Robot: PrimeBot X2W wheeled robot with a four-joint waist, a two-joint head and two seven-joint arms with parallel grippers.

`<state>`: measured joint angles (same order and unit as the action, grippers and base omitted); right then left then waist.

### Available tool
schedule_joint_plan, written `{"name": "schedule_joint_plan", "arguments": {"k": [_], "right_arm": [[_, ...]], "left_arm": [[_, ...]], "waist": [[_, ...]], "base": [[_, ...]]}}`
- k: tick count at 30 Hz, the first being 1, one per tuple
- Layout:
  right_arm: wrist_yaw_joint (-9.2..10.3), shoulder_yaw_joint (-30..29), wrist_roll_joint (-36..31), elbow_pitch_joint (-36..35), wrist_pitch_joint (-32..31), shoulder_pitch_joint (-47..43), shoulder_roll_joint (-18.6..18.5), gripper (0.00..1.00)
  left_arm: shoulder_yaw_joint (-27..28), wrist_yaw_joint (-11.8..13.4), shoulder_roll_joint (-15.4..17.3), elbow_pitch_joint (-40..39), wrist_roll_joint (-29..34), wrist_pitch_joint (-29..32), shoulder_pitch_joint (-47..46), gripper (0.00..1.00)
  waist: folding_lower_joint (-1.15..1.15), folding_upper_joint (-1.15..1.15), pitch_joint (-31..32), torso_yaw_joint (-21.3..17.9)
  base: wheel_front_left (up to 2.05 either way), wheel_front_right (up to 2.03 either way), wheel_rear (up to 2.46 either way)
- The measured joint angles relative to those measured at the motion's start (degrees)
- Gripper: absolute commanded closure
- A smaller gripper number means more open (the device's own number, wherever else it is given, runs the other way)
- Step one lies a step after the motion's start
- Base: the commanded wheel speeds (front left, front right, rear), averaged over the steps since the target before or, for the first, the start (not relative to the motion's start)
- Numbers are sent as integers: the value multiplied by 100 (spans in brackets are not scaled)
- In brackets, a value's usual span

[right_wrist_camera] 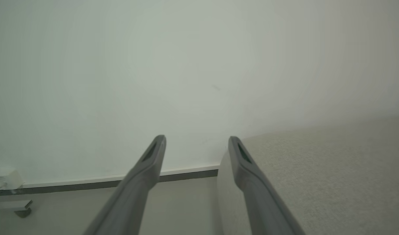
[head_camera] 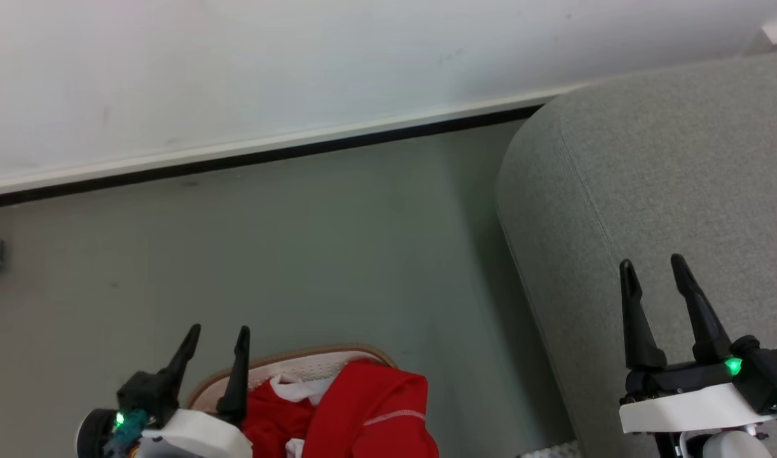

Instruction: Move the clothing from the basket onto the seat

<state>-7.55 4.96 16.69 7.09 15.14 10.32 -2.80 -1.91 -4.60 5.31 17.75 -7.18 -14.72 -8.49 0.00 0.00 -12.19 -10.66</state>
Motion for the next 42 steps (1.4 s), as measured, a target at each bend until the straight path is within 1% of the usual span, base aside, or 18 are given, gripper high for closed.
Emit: {"name": "schedule_joint_plan", "arguments": {"k": [3,6,9,11,14,19,22,27,33,39,42], "right_arm": [[0,-87,12,-131,0,59,-4,0],[0,-120,42,-214,0,160,-4,0],[0,-154,57,-281,0,233,-3,0],[0,-146,104,-325,0,313,-5,0],[0,-140,167,-388,0,434,-3,0],[0,-145,312,-504,0,553,-9,0],[0,-143,341,-531,0,593,-7,0],[0,-205,446,-632,0,667,-8,0],[0,-191,622,-686,0,735,-9,0],[0,-75,745,-710,0,840,-5,0],[0,-51,715,-801,0,836,-7,0]], "left_arm": [[-171,-89,185,486,107,52,-269,0],[-424,-197,232,1007,94,179,-476,0],[-743,-252,298,1505,-5,415,-717,0],[-917,-269,332,1769,-156,544,-920,0],[-1327,-290,428,2118,-411,748,-1189,0],[-1861,-293,651,2654,-877,1028,-1684,0],[-2085,-293,768,3018,-1126,1192,-1937,0],[-2231,-293,1012,3568,-1443,1389,-2409,0],[-2521,-293,1183,3930,-1750,1728,-2886,0],[-3127,-293,1308,4077,-1916,2098,-3154,0],[-3373,-293,1360,4092,-2002,2153,-3290,0]], "waist": [[0,0,-259,-167],[0,0,-501,-334],[0,0,-739,-483],[0,0,-910,-574],[0,0,-1182,-708],[1,0,-1680,-917],[1,0,-1982,-1029],[1,0,-2458,-1208],[1,0,-2969,-1347],[1,0,-3343,-1465],[1,0,-3497,-1443]], "base": [[0,0,0],[0,0,0],[0,0,0],[0,0,0],[0,0,0],[0,0,0],[0,0,0],[0,0,0],[0,0,0],[7,7,7],[30,30,30]]}}
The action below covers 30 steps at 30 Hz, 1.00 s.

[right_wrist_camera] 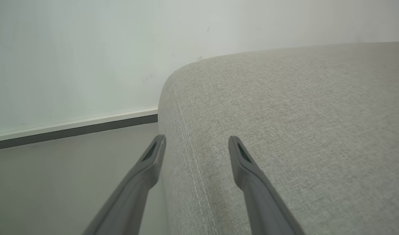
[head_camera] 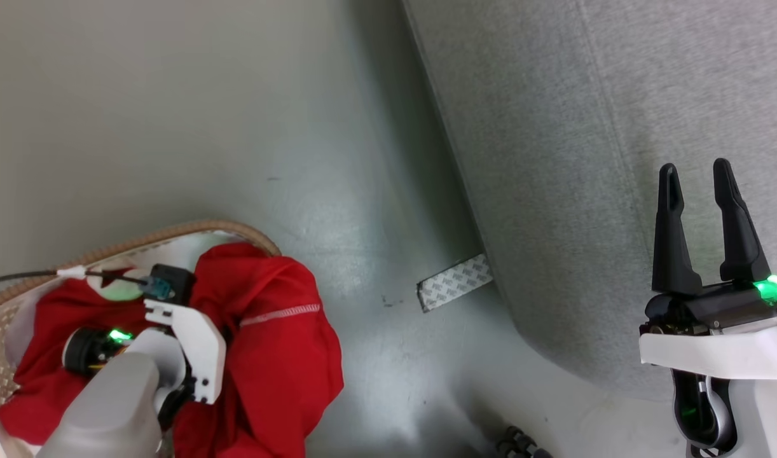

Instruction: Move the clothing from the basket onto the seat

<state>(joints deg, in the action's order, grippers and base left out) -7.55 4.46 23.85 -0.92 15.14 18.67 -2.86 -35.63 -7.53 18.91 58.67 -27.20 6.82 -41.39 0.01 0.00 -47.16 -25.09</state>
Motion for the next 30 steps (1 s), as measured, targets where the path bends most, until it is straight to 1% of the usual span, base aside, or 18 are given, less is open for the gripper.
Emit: {"name": "schedule_joint_plan", "arguments": {"k": [6,7,8,9,14,20,23,30], "right_arm": [[0,51,-176,-135,0,-80,0,0],[0,52,-178,-141,0,-81,0,0],[0,55,-192,-143,0,-79,0,0],[0,58,-208,-144,0,-66,1,0],[0,101,-224,-121,0,-15,0,0],[0,124,-345,-5,0,1,2,0],[0,99,-425,82,0,5,2,0],[0,48,-575,333,0,-15,3,0]], "left_arm": [[-517,-1,153,-18,-372,68,-113,0],[-595,-2,177,-21,-438,67,-132,14],[-682,-2,200,-36,-491,51,-160,68],[-758,-1,216,-62,-527,-30,-173,100],[-1069,-1,250,-112,-733,-426,-182,100],[-1405,-1,205,-141,-1051,-923,-181,100],[-1551,-1,118,-140,-1230,-1169,-159,100],[-1848,0,-222,-176,-1566,-1808,47,100]], "waist": [[0,0,-212,237],[0,0,-237,263],[0,0,-255,280],[0,0,-257,289],[0,0,-122,358],[-1,0,206,497],[-1,0,447,566],[-1,0,1225,755]], "base": [[15,15,15],[0,0,0],[0,0,0],[0,0,0],[0,0,0],[0,0,0],[0,0,0],[0,0,0]]}}
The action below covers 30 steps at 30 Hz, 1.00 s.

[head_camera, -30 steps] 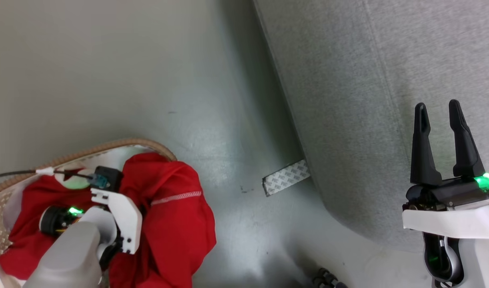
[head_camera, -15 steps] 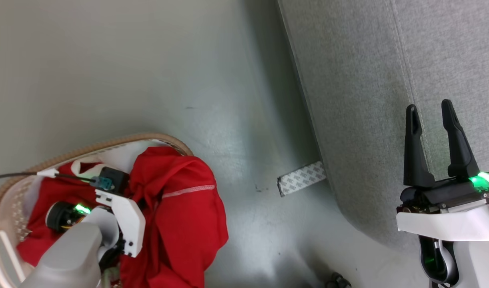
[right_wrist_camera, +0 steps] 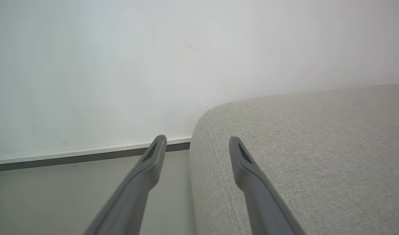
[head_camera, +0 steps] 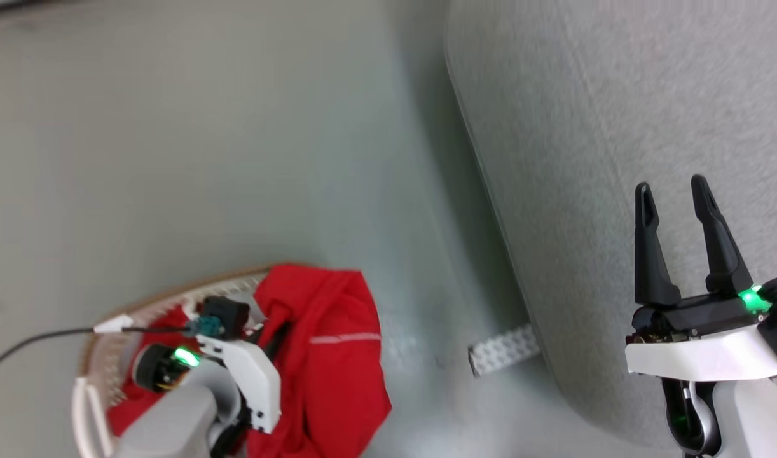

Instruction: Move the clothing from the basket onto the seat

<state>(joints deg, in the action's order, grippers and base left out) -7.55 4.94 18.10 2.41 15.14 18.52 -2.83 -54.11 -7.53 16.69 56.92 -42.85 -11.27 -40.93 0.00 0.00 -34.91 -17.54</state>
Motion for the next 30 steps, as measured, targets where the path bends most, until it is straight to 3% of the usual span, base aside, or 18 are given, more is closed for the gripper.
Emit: {"name": "schedule_joint_plan", "arguments": {"k": [13,23,30], "right_arm": [[0,-197,-193,511,0,-508,5,0],[0,-142,-183,698,0,-773,2,0],[0,-40,-154,783,0,-924,3,0]], "left_arm": [[-19,0,-236,-848,-348,-370,552,100],[920,191,8,-2566,-38,-380,1196,100],[1502,423,277,-3727,204,-380,1387,100]], "waist": [[-1,0,1737,642],[-2,0,2711,1347],[-2,0,3130,1613]], "base": [[0,0,0],[0,0,0],[0,0,0]]}}
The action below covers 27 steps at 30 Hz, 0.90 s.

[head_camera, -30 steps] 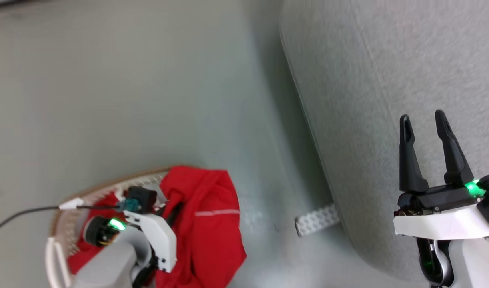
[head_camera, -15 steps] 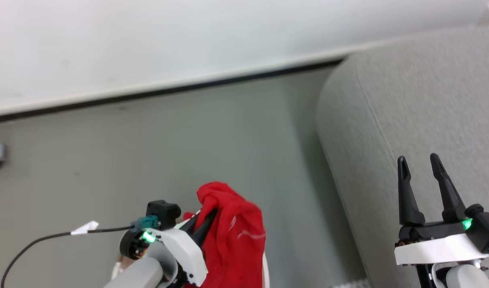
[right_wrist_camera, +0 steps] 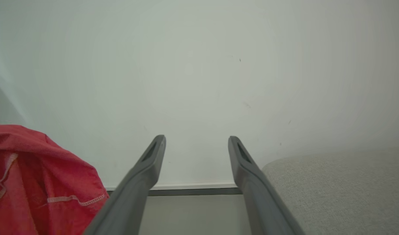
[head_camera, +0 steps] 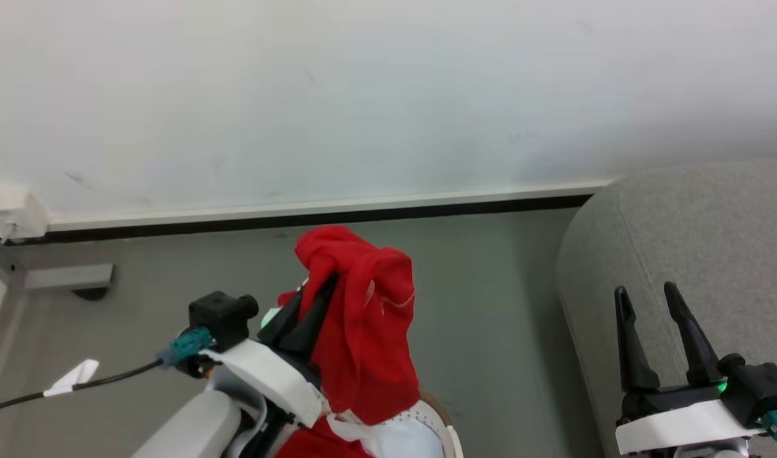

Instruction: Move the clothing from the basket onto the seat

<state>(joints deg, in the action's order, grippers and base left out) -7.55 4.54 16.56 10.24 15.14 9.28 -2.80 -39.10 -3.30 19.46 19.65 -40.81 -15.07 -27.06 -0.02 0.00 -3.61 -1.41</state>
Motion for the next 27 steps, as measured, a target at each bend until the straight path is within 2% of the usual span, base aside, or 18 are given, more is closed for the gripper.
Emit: {"name": "schedule_joint_plan", "arguments": {"k": [3,13,21,27], "right_arm": [[0,36,0,49,0,-61,-3,0],[0,253,15,104,0,-238,-7,0],[0,453,51,100,0,-237,-2,0],[-1,1291,120,56,-154,-190,-77,0]], "left_arm": [[-19,109,125,-327,148,56,-52,100],[145,447,226,-1251,165,573,-540,100],[132,571,229,-1481,108,688,-511,100],[141,620,235,-1507,65,691,-479,100]], "waist": [[0,0,127,73],[1,0,397,343],[1,0,417,418],[1,0,389,440]], "base": [[0,0,0],[0,0,0],[0,0,0],[0,0,0]]}}
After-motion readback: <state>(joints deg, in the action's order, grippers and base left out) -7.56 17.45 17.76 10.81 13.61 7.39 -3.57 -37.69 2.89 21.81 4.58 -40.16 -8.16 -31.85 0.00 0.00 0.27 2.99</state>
